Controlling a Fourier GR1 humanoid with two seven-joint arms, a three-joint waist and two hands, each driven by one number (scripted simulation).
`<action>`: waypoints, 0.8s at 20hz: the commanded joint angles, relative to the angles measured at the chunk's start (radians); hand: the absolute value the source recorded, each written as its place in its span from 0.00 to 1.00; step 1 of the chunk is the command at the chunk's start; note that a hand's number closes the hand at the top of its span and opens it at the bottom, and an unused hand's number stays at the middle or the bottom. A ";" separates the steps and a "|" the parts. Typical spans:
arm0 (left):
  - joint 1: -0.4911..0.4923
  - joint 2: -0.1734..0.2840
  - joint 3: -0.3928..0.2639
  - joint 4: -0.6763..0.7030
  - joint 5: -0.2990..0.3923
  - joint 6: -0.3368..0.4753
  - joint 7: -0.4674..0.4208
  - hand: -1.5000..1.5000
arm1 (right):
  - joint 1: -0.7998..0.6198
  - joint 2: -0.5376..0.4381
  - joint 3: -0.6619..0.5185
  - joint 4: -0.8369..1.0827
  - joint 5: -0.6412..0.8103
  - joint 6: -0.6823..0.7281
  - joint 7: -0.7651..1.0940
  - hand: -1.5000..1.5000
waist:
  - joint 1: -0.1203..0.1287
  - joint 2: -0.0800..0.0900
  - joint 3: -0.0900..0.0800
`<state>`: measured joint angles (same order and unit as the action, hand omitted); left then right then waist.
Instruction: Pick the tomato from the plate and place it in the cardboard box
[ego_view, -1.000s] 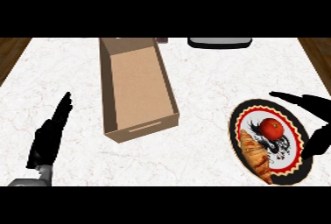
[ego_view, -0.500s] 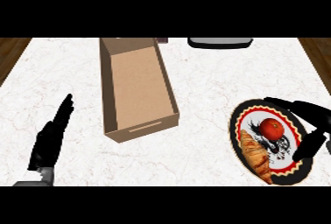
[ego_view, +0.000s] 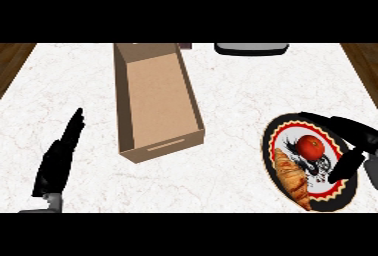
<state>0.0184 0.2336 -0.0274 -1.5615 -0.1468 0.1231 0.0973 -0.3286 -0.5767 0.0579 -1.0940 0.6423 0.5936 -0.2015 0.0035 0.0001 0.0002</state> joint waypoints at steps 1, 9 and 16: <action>-0.019 0.006 0.032 -0.023 0.004 -0.031 0.028 0.50 | 0.030 0.048 -0.003 0.043 0.056 -0.075 -0.044 0.00 | 0.000 0.000 0.000; -0.048 -0.011 0.071 0.047 -0.025 -0.050 -0.026 0.50 | 0.056 0.088 -0.001 0.013 0.120 -0.059 -0.036 0.00 | -0.003 0.000 0.000; -0.055 -0.049 0.072 0.070 -0.042 -0.055 -0.034 0.50 | -0.015 0.099 -0.025 0.174 0.164 -0.054 -0.112 1.00 | 0.000 0.001 0.000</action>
<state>-0.0163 0.2081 0.0441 -1.5213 -0.1748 0.0622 0.0811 -0.3395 -0.4984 0.0391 -0.9856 0.7856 0.5582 -0.2724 0.0037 -0.0002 -0.0006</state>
